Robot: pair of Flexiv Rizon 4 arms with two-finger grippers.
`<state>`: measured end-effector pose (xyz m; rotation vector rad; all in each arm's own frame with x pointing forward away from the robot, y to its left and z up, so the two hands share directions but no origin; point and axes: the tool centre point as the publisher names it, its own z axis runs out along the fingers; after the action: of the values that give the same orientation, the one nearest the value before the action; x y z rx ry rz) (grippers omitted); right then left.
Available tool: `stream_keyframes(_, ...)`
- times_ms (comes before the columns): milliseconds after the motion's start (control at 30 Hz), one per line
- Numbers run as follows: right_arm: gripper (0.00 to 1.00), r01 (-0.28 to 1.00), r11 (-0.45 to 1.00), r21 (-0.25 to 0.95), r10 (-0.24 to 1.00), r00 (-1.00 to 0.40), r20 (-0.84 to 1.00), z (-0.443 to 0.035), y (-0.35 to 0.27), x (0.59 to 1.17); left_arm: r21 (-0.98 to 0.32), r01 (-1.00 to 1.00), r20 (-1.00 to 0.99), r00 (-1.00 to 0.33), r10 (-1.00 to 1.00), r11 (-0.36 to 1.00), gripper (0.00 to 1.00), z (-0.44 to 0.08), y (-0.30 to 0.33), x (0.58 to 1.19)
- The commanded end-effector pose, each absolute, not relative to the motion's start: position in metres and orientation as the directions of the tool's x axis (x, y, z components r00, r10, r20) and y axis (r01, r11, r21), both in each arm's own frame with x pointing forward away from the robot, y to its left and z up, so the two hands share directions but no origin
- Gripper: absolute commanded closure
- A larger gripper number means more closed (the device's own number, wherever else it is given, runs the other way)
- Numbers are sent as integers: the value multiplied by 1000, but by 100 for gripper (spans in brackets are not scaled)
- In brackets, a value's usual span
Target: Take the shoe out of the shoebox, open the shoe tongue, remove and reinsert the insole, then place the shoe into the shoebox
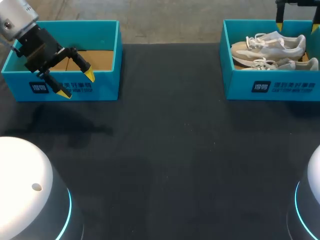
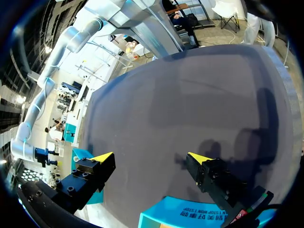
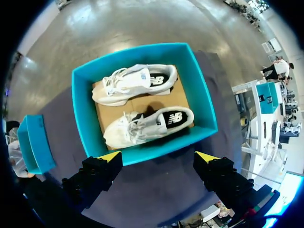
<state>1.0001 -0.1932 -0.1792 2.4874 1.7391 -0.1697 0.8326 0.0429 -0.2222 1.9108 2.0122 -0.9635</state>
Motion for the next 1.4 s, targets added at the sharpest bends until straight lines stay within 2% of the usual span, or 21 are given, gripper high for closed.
stream_keyframes(33,0,934,-344,96,925,355,-135,-179,-187,976,-311,949,-559,-140,817,-50,0,-222,43,832)
stream_keyframes(567,0,931,-354,84,926,362,-109,-191,-164,943,-311,949,-559,-140,817,-50,0,-222,43,832)
stream_keyframes(1000,0,931,-354,84,926,362,-109,-191,-164,943,-311,949,-559,-140,817,-50,0,-222,43,832)
stream_keyframes(1200,0,931,-354,84,926,362,-109,-191,-164,943,-253,951,-498,-286,819,178,0,-217,42,827)
stream_keyframes(1267,0,931,-354,84,926,362,-109,-191,-164,943,-203,928,-429,-371,824,312,0,-208,44,823)
stream_keyframes(1300,0,931,-354,84,926,362,-109,-191,-164,943,-197,923,-421,-384,822,331,0,-208,43,822)
stream_keyframes(1333,0,931,-354,84,926,362,-109,-191,-164,943,-188,883,-372,-469,801,430,0,-204,43,821)
stream_keyframes(1400,0,931,-354,84,926,362,-109,-191,-164,943,-189,845,-345,-534,772,500,0,-201,45,821)
